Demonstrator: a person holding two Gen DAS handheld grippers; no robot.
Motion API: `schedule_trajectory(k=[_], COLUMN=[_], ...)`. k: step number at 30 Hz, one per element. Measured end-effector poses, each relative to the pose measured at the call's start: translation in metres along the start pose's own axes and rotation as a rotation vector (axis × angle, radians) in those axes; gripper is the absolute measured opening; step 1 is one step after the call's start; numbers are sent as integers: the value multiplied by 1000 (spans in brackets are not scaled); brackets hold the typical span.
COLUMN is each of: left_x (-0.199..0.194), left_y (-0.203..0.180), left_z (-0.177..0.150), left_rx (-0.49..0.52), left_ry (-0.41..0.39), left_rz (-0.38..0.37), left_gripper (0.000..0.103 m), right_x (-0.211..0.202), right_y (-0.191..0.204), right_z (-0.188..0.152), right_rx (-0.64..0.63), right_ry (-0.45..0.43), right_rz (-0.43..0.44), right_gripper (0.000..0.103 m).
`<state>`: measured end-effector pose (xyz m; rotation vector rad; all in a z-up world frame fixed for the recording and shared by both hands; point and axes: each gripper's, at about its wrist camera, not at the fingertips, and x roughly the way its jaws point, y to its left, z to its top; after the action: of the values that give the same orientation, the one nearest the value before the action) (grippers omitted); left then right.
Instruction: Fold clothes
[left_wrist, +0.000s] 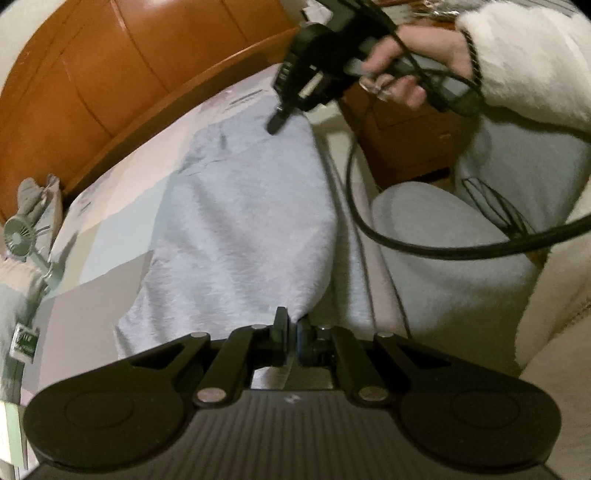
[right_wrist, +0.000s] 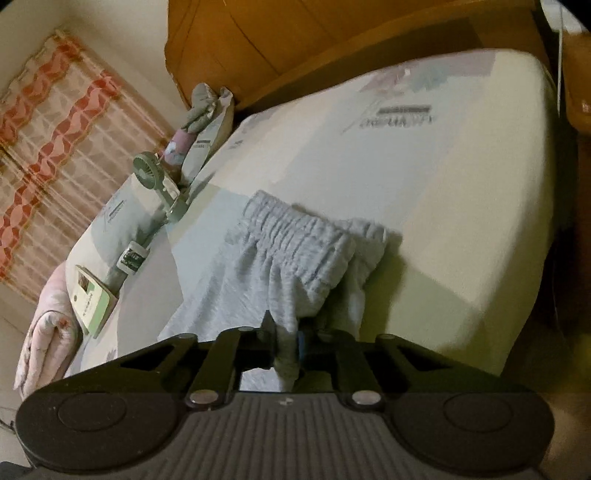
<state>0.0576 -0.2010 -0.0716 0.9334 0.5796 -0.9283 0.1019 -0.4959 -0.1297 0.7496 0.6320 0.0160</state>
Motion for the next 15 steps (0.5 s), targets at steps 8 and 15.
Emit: schedule_trajectory(k=[8, 15], left_x=[13, 17], left_y=[-1, 6], left_z=[1, -7], left_rx=[3, -26], left_ry=[23, 45], left_rz=[-69, -114], left_gripper=[2, 2], right_x=[4, -3], right_y=[-10, -12], right_z=[13, 8], right_rx=[-17, 7], right_ry=[26, 36], right_rz=[-38, -41], right_gripper=[12, 16])
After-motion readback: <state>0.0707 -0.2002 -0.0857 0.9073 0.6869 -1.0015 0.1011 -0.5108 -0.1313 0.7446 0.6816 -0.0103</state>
